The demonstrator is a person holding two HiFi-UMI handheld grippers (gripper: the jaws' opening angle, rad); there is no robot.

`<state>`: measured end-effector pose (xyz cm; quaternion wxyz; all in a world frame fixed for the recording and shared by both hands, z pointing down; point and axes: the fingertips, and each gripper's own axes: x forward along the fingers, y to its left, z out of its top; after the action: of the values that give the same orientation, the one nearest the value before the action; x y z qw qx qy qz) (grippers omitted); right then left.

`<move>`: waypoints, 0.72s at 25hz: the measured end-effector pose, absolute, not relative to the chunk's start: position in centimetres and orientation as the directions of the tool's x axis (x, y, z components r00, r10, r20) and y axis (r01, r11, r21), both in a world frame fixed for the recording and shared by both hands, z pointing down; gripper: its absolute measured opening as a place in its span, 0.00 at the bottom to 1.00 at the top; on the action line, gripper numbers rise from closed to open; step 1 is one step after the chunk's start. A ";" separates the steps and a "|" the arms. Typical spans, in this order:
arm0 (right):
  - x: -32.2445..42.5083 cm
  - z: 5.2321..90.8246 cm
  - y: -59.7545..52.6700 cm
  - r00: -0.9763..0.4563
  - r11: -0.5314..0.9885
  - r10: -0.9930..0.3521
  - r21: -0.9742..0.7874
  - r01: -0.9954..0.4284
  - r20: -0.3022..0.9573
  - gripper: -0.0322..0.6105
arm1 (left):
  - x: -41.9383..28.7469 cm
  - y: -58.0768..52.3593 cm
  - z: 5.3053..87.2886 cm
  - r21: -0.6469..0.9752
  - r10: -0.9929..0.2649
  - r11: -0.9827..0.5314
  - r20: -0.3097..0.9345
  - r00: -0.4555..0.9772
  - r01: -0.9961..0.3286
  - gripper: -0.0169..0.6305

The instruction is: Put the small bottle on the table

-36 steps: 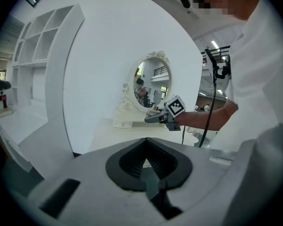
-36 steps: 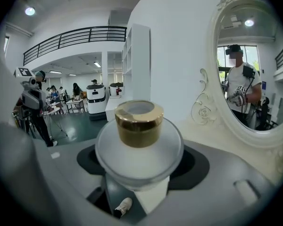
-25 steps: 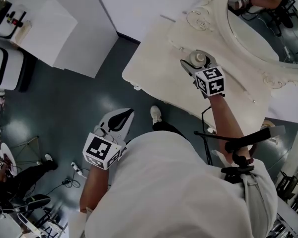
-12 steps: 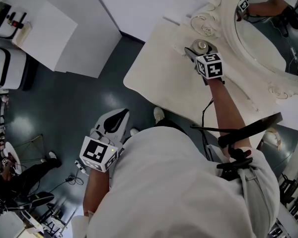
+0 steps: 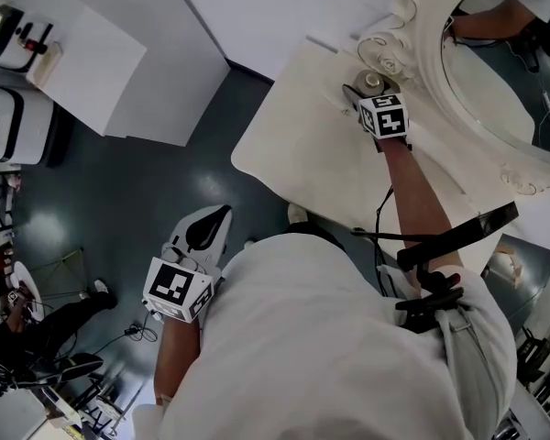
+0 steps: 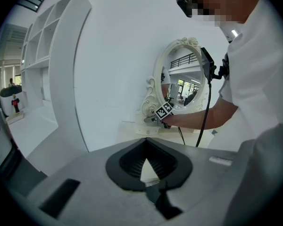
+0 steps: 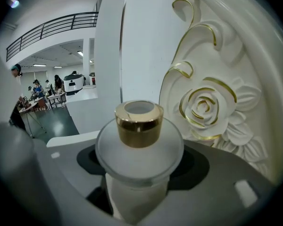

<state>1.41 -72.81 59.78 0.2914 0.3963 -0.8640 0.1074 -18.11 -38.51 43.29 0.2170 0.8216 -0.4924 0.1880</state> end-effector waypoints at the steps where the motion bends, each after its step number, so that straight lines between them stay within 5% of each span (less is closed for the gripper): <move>1: 1.4 60.0 -73.0 -0.515 0.662 -0.622 0.044 -0.749 0.590 0.58 | -18.1 -38.5 43.3 0.170 -0.728 -0.419 0.524 0.442 -0.892 0.03; 18: 0.6 59.8 -74.5 -0.515 0.641 -0.629 0.013 -0.767 0.582 0.58 | -18.5 -40.7 42.9 0.181 -0.708 -0.438 0.534 0.462 -0.880 0.03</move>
<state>0.63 -74.53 59.78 0.2795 0.4052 -0.8616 0.1238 -18.48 -40.69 42.90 0.2228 0.8255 -0.4809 0.1939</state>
